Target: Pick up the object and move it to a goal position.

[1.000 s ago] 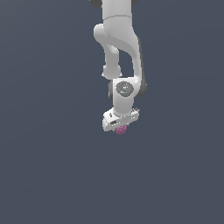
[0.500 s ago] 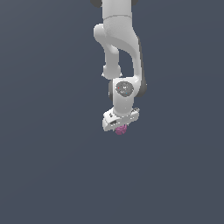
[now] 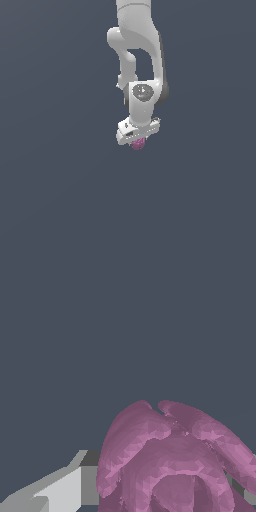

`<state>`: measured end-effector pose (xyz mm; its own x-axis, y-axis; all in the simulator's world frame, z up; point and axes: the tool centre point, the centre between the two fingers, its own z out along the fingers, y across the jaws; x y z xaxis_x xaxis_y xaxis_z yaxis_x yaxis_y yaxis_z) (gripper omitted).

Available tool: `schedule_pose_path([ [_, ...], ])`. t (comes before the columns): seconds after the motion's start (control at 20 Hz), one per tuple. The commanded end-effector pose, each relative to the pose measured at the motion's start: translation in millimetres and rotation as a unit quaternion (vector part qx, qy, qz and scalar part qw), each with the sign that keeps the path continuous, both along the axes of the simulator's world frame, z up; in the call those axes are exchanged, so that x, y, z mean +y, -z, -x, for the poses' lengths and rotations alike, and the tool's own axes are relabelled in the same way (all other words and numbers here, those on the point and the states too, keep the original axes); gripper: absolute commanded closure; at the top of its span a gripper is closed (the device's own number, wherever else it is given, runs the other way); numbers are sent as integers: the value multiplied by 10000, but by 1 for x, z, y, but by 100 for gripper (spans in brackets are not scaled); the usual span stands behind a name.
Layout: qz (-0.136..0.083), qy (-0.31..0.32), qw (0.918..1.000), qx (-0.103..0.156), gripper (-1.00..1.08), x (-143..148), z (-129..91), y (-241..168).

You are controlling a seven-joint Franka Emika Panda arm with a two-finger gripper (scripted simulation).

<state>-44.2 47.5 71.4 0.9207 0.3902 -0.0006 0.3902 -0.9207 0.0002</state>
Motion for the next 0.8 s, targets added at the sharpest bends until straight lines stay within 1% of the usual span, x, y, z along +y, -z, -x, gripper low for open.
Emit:
schedule_pose_path([
  [0.0,0,0,10000,-5,108,0,3,-15],
  [0.3,3,-3,10000,-5,108,-1,14,-66],
  [0.75,-1,-7,10000,-4,108,-2,35,-163],
])
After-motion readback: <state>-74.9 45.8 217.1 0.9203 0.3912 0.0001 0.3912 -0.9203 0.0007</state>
